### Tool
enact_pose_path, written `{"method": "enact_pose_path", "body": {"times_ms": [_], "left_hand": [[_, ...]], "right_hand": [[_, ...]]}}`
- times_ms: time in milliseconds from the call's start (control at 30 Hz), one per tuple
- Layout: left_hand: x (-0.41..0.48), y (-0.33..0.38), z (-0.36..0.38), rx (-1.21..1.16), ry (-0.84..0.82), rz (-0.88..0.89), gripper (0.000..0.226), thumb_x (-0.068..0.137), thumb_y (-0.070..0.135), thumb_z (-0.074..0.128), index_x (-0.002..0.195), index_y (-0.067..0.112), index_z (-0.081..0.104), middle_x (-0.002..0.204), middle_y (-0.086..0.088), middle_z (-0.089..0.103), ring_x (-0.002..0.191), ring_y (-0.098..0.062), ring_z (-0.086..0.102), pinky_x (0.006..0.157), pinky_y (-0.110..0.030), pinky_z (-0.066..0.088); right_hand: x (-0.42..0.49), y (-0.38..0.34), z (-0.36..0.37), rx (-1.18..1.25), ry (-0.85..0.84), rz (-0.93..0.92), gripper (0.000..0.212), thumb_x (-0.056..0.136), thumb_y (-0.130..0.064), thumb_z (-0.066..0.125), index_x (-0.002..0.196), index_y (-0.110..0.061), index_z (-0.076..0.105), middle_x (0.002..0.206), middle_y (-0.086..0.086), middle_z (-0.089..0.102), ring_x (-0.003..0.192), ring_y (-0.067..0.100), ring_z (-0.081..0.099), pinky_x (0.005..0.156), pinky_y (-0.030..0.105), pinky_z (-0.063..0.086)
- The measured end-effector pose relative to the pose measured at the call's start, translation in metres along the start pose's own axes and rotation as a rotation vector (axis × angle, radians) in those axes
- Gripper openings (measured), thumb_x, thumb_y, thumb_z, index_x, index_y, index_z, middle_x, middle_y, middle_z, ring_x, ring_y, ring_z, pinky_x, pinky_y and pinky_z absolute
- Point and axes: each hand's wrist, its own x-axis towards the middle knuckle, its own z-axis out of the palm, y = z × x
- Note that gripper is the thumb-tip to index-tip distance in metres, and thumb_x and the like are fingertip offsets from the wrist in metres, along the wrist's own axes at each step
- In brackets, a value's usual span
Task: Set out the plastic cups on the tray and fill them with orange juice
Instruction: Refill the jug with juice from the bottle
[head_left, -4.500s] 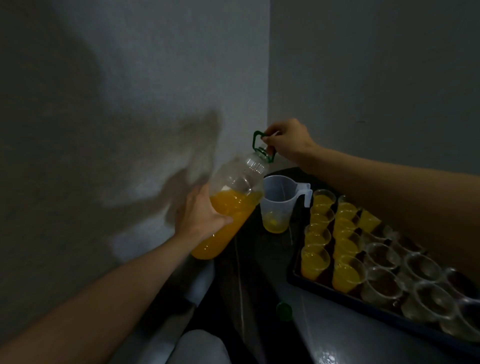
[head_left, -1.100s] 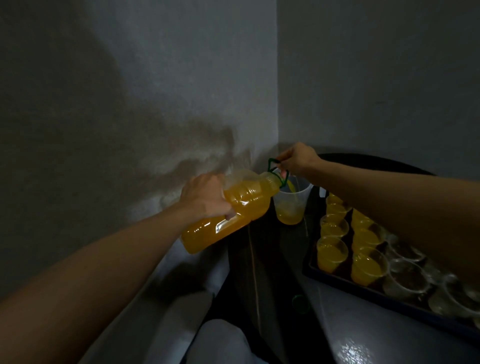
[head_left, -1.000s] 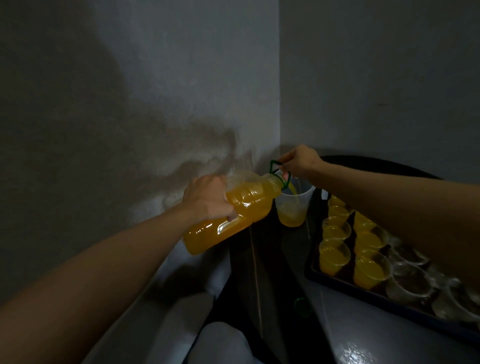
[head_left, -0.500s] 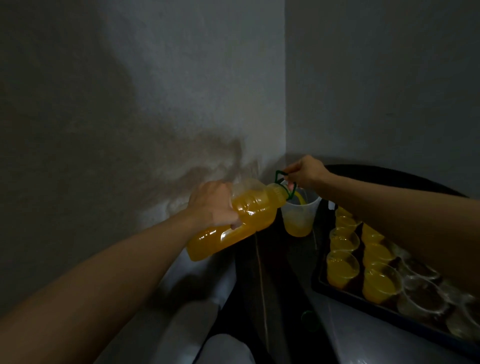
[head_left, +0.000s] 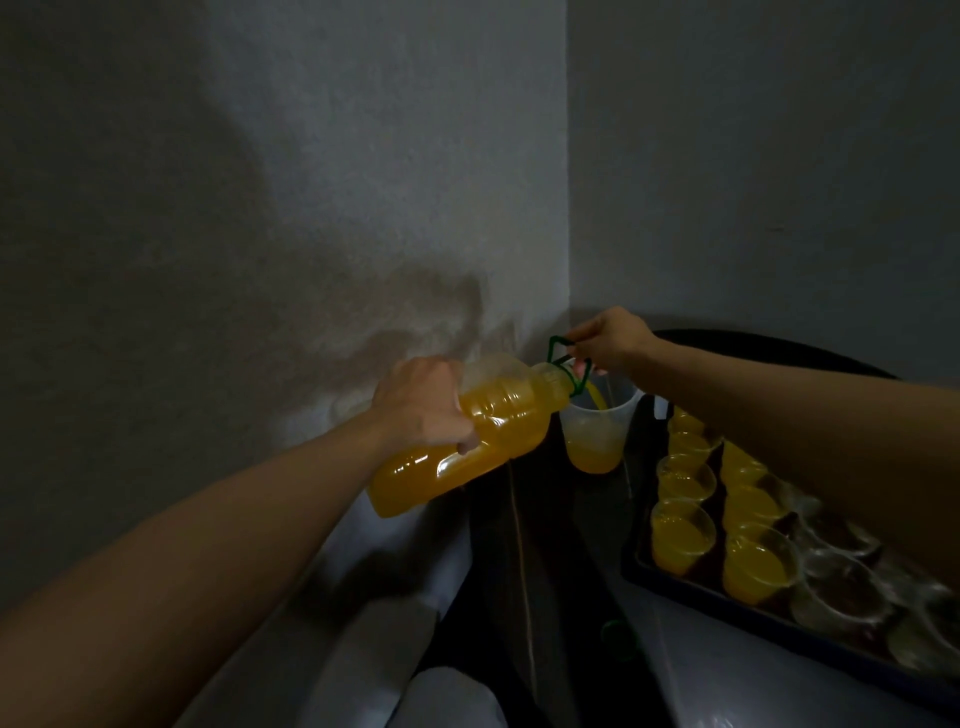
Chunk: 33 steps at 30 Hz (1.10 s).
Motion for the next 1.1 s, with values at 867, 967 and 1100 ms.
{"method": "enact_pose_path", "body": {"times_ms": [867, 967, 1100], "left_hand": [[0.002, 0.006, -0.018, 0.024, -0.043, 0.002, 0.082, 0.05, 0.051, 0.087, 0.121, 0.021, 0.061, 0.116, 0.001, 0.063, 0.105, -0.027, 0.061, 0.079, -0.036, 0.049], [0.002, 0.007, -0.018, 0.036, -0.04, -0.003, 0.078, 0.045, 0.052, 0.086, 0.113, 0.022, 0.063, 0.109, 0.002, 0.064, 0.1, -0.027, 0.062, 0.08, -0.038, 0.053], [0.004, 0.011, -0.02, 0.051, -0.046, -0.019, 0.079, 0.036, 0.056, 0.08, 0.106, 0.024, 0.062, 0.103, 0.002, 0.062, 0.095, -0.027, 0.062, 0.081, -0.041, 0.056]], "right_hand": [[-0.005, -0.003, -0.003, 0.059, 0.02, 0.026, 0.02, 0.091, -0.001, 0.065, 0.108, -0.005, 0.074, 0.097, 0.017, 0.075, 0.091, 0.026, 0.069, 0.087, 0.038, 0.058], [-0.006, -0.002, -0.001, 0.054, 0.017, 0.018, 0.021, 0.092, -0.002, 0.064, 0.111, -0.007, 0.073, 0.097, 0.018, 0.074, 0.087, 0.022, 0.068, 0.086, 0.037, 0.058], [-0.007, 0.002, 0.001, 0.088, 0.039, 0.021, 0.018, 0.093, -0.006, 0.065, 0.108, -0.008, 0.074, 0.098, 0.019, 0.074, 0.083, 0.02, 0.066, 0.082, 0.034, 0.057]]}}
